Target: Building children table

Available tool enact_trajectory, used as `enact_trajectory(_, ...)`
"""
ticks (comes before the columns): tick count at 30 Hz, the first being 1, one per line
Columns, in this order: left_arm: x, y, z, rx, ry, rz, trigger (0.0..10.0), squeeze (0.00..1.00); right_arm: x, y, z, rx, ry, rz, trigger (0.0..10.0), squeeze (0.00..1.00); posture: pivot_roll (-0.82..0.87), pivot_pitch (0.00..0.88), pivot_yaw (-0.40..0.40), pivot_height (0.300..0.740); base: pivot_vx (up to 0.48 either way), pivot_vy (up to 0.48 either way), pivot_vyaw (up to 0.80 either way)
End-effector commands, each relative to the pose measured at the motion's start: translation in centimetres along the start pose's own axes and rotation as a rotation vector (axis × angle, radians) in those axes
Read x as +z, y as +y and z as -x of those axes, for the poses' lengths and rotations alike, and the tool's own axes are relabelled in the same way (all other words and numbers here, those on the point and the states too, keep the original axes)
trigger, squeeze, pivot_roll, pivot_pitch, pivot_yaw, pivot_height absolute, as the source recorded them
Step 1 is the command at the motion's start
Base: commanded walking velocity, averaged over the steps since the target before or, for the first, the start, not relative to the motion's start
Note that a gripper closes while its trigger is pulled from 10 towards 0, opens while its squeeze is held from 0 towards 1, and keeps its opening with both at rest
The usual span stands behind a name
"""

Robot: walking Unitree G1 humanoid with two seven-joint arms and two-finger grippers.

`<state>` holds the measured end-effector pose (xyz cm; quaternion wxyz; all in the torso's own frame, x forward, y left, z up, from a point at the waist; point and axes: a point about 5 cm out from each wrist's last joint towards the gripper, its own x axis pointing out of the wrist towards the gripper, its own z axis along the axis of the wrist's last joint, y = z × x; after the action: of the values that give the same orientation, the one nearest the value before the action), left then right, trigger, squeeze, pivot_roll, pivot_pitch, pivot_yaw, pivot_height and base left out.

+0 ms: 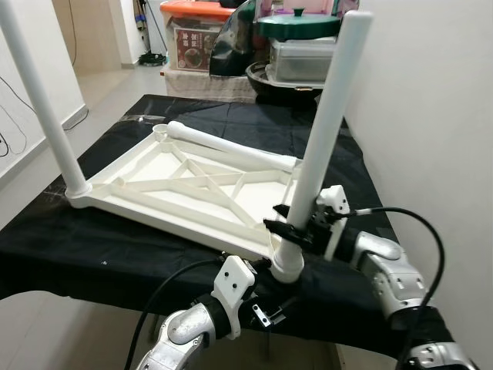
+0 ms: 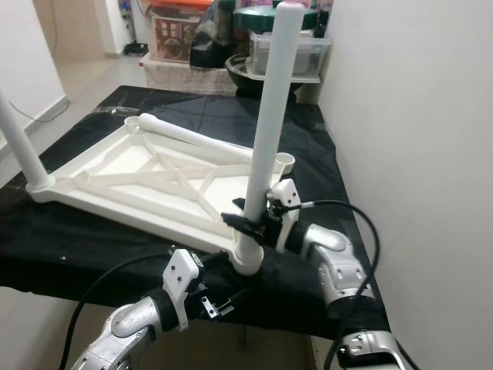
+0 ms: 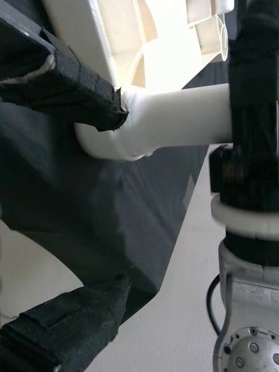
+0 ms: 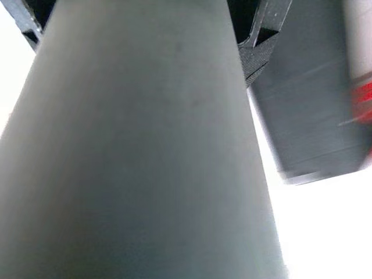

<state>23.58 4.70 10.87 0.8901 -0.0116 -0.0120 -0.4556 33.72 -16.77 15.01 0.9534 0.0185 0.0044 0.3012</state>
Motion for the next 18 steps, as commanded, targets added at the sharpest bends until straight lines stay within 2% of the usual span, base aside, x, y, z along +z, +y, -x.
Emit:
enact_trajectory(1,-0.3,0.0,0.1,-0.001,0.014,0.007,10.0,0.00,0.1,-3.0,1.7,-0.411,-0.007,-0.003,0.0,0.00,0.19,0.000,-0.072,0.740,0.000,0.000,0.00)
enact_trajectory(2,-0.4,0.1,0.1,-0.001,0.014,0.007,10.0,0.00,0.1,-3.4,2.2,-0.498,-0.004,0.001,0.0,0.00,0.19,0.000,-0.072,0.740,0.000,0.000,0.00)
enact_trajectory(3,-0.4,0.1,0.1,-0.001,0.014,0.007,10.0,0.00,0.1,-3.4,2.2,-0.498,-0.004,0.001,0.0,0.00,0.19,0.000,-0.072,0.740,0.000,0.000,0.00)
enact_trajectory(4,-0.4,0.1,0.1,-0.002,0.015,0.008,10.0,0.00,-0.2,-4.6,3.7,-0.749,-0.004,-0.012,0.0,0.00,0.19,0.000,-0.065,0.740,0.000,0.000,0.00)
enact_trajectory(5,-0.4,0.1,0.1,-0.002,0.015,0.008,10.0,0.00,-0.2,-4.6,3.7,-0.749,-0.004,-0.012,0.0,0.00,0.19,0.000,-0.065,0.740,0.000,0.000,0.00)
enact_trajectory(6,-0.4,0.1,0.1,-0.003,0.016,0.008,10.0,0.00,-0.4,-5.3,5.3,-0.945,-0.002,-0.018,0.0,0.00,0.19,0.000,-0.065,0.740,0.000,0.000,0.00)
enact_trajectory(7,-0.4,0.1,0.1,-0.004,0.016,0.009,10.0,0.00,-1.0,-5.2,6.9,-1.147,-0.014,-0.060,0.0,0.00,0.19,0.000,-0.065,0.740,0.000,0.000,0.00)
enact_trajectory(8,-0.4,0.1,0.1,-0.004,0.017,0.009,10.0,0.00,-1.5,-4.9,8.0,-1.276,-0.020,-0.088,0.0,0.00,0.19,0.000,-0.065,0.740,0.000,0.000,0.00)
enact_trajectory(9,-0.4,0.1,0.1,-0.004,0.017,0.009,10.0,0.00,-1.9,-4.2,8.1,-1.318,-0.024,-0.112,0.0,0.00,0.19,0.000,-0.065,0.740,0.000,0.000,0.00)
enact_trajectory(11,-0.4,0.1,0.1,-0.004,0.018,0.008,10.0,0.00,-2.1,-3.7,8.0,-1.333,-0.026,-0.126,0.0,0.00,0.19,0.000,-0.065,0.740,0.000,0.000,0.00)
enact_trajectory(12,-0.4,0.1,0.1,-0.003,0.018,0.008,10.0,0.00,-2.2,-3.0,7.0,-1.288,-0.032,-0.134,0.0,0.00,0.19,0.000,-0.065,0.740,0.000,0.000,0.00)
enact_trajectory(13,-0.4,0.1,0.1,-0.003,0.018,0.008,10.0,0.00,-2.2,-3.0,7.0,-1.288,-0.032,-0.134,0.0,0.00,0.19,0.000,-0.065,0.740,0.000,0.000,0.00)
enact_trajectory(14,-0.4,0.1,0.1,-0.003,0.018,0.008,10.0,0.00,-2.2,-2.6,6.4,-1.255,-0.035,-0.139,0.0,0.00,0.19,0.000,-0.065,0.740,0.000,0.000,0.00)
enact_trajectory(15,-0.4,0.1,0.1,-0.003,0.019,0.007,10.0,0.00,-1.8,-1.7,4.3,-1.090,-0.098,-0.144,10.0,1.00,0.19,0.000,-0.061,0.740,0.000,0.000,0.00)
enact_trajectory(16,-0.4,0.1,0.1,-0.003,0.019,0.007,10.0,0.00,-1.8,-1.7,4.3,-1.090,-0.098,-0.144,10.0,1.00,0.19,0.000,-0.061,0.740,0.000,0.000,0.00)
enact_trajectory(18,-0.4,0.1,0.1,-0.003,0.019,0.006,10.0,0.00,-1.1,-0.9,2.7,-0.921,-0.180,-0.122,10.0,1.00,0.19,0.000,-0.065,0.740,0.000,0.000,0.00)
